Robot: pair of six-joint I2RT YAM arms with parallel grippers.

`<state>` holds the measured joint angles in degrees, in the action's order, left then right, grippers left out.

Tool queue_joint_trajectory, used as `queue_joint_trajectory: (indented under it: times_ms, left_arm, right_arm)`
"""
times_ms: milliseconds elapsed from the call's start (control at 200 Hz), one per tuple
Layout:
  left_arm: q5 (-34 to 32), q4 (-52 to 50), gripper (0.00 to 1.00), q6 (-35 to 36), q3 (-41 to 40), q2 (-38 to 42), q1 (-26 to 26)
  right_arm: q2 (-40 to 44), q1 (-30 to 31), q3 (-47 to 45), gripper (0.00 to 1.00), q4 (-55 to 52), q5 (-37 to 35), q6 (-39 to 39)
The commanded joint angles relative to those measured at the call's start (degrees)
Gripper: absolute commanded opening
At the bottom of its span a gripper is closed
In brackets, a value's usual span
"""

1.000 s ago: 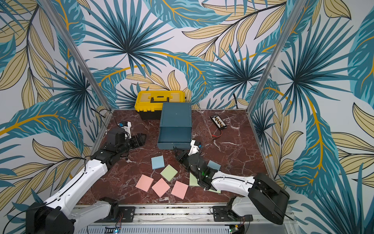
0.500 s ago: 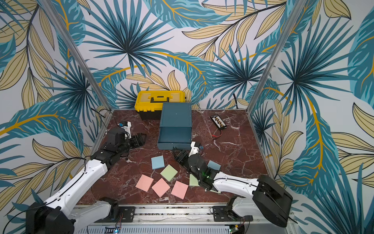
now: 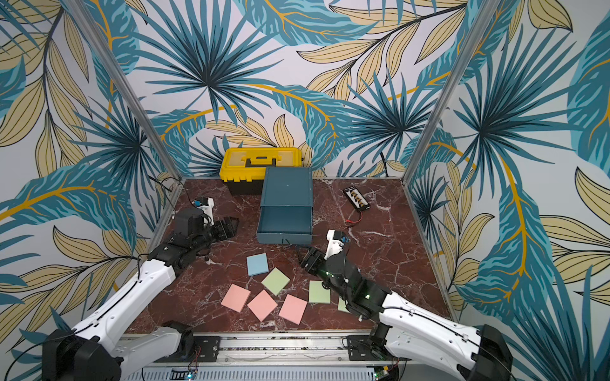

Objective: Please put the sticky notes in the drawer by color
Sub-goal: Open the drawer in the storage box, then pick up the sticky notes from the center of the board.

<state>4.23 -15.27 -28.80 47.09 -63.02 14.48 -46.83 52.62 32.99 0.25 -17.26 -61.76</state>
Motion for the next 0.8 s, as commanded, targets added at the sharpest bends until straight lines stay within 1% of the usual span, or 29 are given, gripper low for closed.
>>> queue_joint_trajectory:
  times_ms: [0,105,185,245,270,346,436,506,551,611,681,721,796]
  left_arm:
    - [1.44,-0.11,0.84,0.79,2.10,-0.51,0.11]
    - [2.25,0.11,0.86,0.85,2.15,-0.88,0.12]
    - [2.36,0.68,0.87,0.85,1.78,-1.36,0.13]
    - [2.30,0.44,0.89,0.59,1.78,-1.98,0.16]
    - [2.38,0.27,0.92,0.43,1.86,-2.29,0.13]
    - [2.47,-0.11,1.00,0.19,2.22,-3.18,0.25]
    - [2.67,-2.23,1.00,-0.20,3.15,-3.90,0.28]
    - [3.01,-3.77,1.00,-0.50,4.00,-3.80,0.35]
    - [3.13,-4.67,1.00,-0.62,4.45,-3.64,0.37]
    - [3.32,-5.23,1.00,-0.73,4.37,-3.13,0.37]
    - [3.59,-5.21,1.00,-0.69,3.61,-2.31,0.37]
    - [3.53,-5.21,1.00,-0.65,3.39,-1.79,0.40]
    - [3.53,-5.39,1.00,-0.56,2.93,-1.15,0.39]
  right_arm:
    - [6.61,0.27,2.33,0.69,-23.07,-5.91,4.28]
    - [13.06,0.21,4.35,0.74,-36.66,-13.68,2.24]
    - [15.22,0.13,7.54,0.80,-49.16,-21.67,-2.57]
    - [14.23,0.07,10.23,0.83,-57.25,-25.97,-5.51]
    - [13.22,0.10,11.23,0.83,-59.65,-27.20,-6.31]
    - [8.53,0.04,13.51,0.85,-62.34,-28.42,-5.98]
    - [0.82,0.01,15.68,0.92,-63.42,-28.55,-6.01]
    - [-4.18,-0.39,16.28,0.99,-62.31,-28.02,-5.34]
    - [-6.29,-0.96,15.85,0.99,-60.22,-27.02,-3.95]
    - [-7.68,-2.65,14.57,0.99,-55.73,-23.96,-1.22]
    - [-8.72,-6.13,12.73,0.99,-52.87,-19.72,-0.26]
    - [-9.42,-10.14,11.49,0.99,-51.48,-16.96,0.55]
    - [-11.21,-16.58,8.29,0.99,-46.52,-9.32,3.65]
